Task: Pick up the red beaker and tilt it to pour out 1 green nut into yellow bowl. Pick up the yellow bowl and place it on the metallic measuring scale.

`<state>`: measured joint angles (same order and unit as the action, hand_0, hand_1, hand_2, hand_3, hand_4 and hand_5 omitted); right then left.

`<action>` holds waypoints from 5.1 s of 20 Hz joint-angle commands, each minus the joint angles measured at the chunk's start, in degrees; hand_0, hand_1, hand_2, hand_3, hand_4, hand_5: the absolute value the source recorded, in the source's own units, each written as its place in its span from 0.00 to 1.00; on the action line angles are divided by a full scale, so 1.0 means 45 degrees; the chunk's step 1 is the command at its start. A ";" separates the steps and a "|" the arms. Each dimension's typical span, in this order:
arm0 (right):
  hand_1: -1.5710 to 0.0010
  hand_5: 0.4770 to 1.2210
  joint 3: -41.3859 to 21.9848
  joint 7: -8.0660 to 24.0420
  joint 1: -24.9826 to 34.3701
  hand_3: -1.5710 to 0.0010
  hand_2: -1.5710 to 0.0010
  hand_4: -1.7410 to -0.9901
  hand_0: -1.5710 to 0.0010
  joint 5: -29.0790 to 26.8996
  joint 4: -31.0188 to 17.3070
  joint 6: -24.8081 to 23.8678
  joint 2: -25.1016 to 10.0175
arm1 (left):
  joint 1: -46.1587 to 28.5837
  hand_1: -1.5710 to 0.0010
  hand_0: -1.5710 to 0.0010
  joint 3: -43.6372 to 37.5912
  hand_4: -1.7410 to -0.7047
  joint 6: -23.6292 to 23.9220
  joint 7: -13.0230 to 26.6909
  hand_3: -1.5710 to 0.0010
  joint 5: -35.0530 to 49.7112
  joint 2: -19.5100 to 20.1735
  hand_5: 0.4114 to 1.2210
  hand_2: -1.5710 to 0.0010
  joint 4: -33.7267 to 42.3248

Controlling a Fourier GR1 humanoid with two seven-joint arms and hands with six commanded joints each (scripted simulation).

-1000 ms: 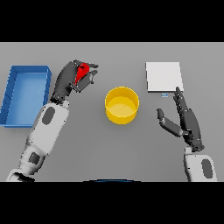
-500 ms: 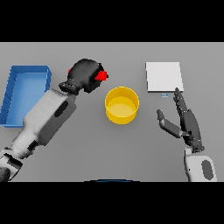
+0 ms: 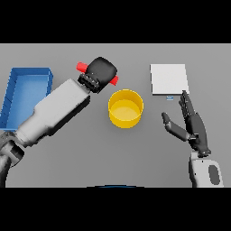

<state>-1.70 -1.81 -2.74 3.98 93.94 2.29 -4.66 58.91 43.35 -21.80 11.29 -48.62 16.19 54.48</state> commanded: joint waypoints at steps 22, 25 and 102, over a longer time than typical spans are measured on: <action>1.00 0.17 -0.0178 -0.0314 -0.0257 1.00 1.00 0.61 1.00 0.0570 0.0006 -0.0270 0.0010 | 0.3692 0.00 0.00 0.5733 0.00 -0.1507 -0.1983 0.00 -0.2840 -0.1029 1.00 0.00 -0.2016; 1.00 0.15 -0.0145 -0.0254 -0.0175 1.00 1.00 0.63 1.00 0.0574 0.0019 -0.0373 0.0058 | 0.4020 0.00 0.00 0.6259 0.00 -0.1412 -0.2111 0.00 -0.2999 -0.1170 1.00 0.00 -0.2475; 1.00 0.25 -0.1207 0.0153 0.0792 1.00 1.00 0.69 1.00 0.2622 -0.0145 -0.0424 -0.0914 | -0.3977 0.99 0.98 0.0024 0.99 0.8747 0.4699 0.99 1.5300 0.8240 0.33 0.99 0.2344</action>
<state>-7.15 -1.15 0.85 15.78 93.28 0.40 -8.75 41.03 43.46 17.56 32.38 20.23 53.26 65.02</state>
